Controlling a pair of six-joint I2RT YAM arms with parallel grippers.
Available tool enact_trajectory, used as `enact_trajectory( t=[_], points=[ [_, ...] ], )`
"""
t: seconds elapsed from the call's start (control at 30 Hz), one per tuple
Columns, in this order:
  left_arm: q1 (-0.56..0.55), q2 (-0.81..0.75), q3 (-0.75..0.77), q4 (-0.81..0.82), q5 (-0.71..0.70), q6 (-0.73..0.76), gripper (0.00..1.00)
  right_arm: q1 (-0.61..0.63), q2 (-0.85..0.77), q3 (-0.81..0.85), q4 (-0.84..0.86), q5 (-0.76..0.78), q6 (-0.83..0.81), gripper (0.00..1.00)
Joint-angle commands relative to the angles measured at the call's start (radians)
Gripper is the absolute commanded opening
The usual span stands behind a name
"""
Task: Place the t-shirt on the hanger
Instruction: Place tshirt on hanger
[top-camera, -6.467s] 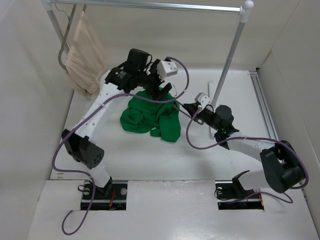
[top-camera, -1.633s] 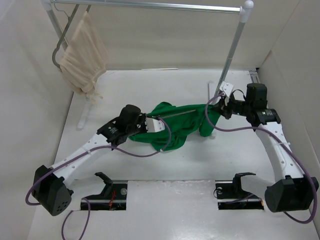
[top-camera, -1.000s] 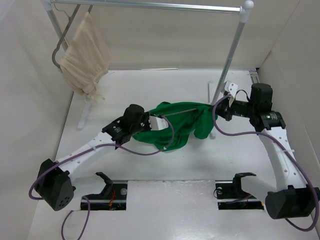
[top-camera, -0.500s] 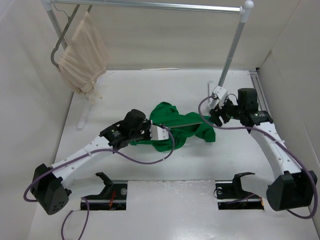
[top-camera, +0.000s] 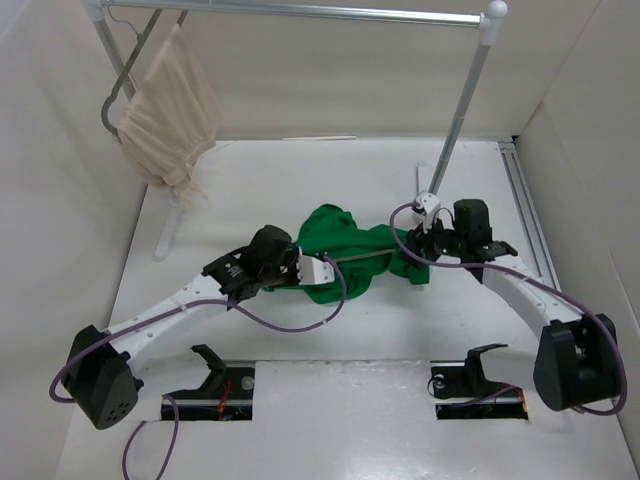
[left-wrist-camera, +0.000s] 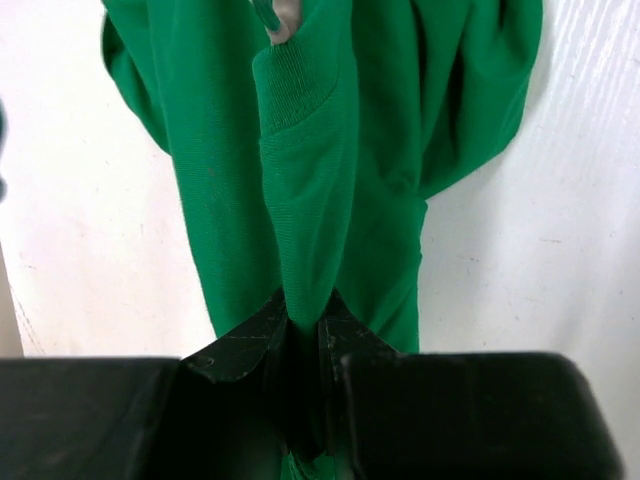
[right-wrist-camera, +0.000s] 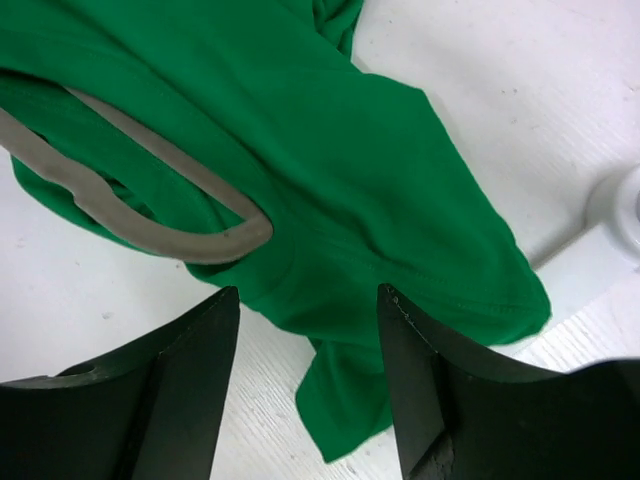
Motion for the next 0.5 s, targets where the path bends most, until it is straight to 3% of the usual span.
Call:
enact_trajectory(
  t=[0.0,0.17,0.47],
  points=[
    [-0.001,-0.017,-0.033,0.014,-0.02,-0.004,0.0,0.027,0.016,0.007,0.126,-0.011,0.056,0.62],
    [-0.001,-0.008,-0.033,0.023,-0.03,-0.015,0.0,0.051,0.093,-0.03,0.235,-0.086,0.092,0.64],
    [-0.001,0.001,-0.033,0.043,-0.06,-0.015,0.0,0.107,0.231,-0.073,0.277,-0.04,0.09,0.72]
  ],
)
